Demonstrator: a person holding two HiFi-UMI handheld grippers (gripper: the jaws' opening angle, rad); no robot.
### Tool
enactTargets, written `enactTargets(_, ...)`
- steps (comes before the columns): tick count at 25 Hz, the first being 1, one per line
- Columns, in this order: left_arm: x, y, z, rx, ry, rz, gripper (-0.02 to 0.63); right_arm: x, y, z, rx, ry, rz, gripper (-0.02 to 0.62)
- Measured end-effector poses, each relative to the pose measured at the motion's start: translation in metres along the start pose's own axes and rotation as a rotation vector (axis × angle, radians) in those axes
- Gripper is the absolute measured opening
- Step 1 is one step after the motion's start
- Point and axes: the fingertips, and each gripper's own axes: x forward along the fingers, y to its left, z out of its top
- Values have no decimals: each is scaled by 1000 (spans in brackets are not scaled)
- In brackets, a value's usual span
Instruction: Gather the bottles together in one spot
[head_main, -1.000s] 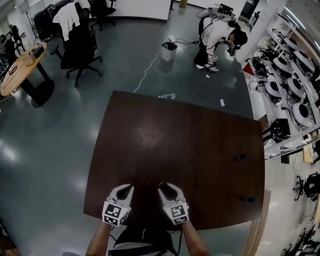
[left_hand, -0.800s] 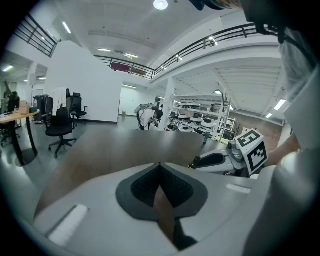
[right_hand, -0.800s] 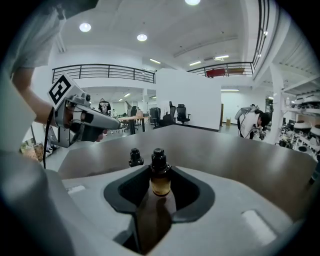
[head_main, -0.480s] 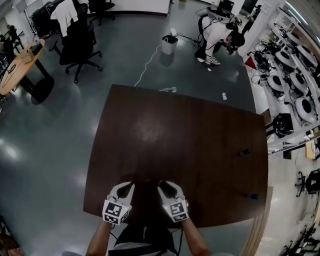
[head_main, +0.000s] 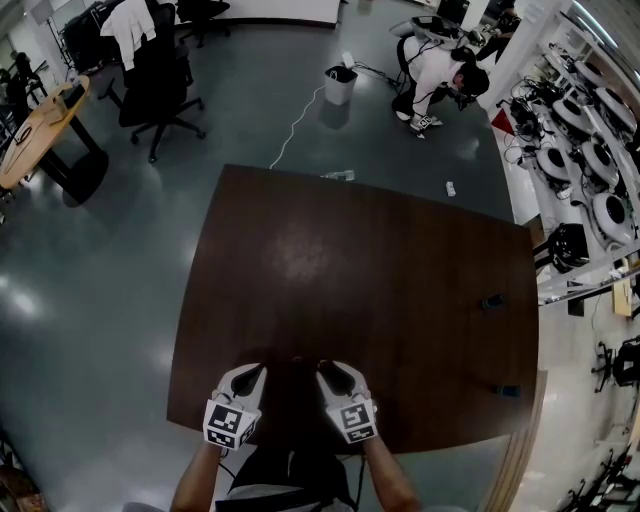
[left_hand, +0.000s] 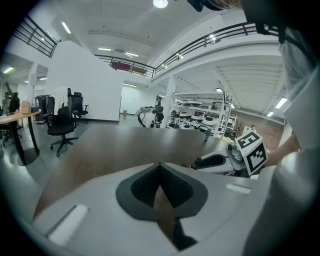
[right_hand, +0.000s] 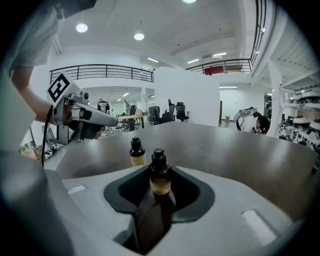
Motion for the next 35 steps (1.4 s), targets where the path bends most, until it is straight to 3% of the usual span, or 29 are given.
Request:
enactTargets(10,-3,0,-2,-12,-10,10,0,-1,-2,-1,34,-32,-14,132)
enactTargets(15,-10,-1,3,-4,-22,10,0,-8,-5,9,67,-79,-34,222)
enactTargets(20,-19,-7,13,11,-42,-7,0,-23,-7,21,49,-88,-75,232)
enactTargets(23,-25,-13,18,25,-55,-21,0,-39,-7,31,50,-106,-100,186)
enactTargets(25,-29,-18,23,36,-71,-39,1,-49,-8,38,55,-126,-122,122)
enactTargets(31,-43,-33,45,78,-123,-120,1,-78,-6,66,79,-205,-242,16)
enactTargets(35,-49,-53,61,94,-147,-177,0,-111,-2,87,102,-267,-312,2)
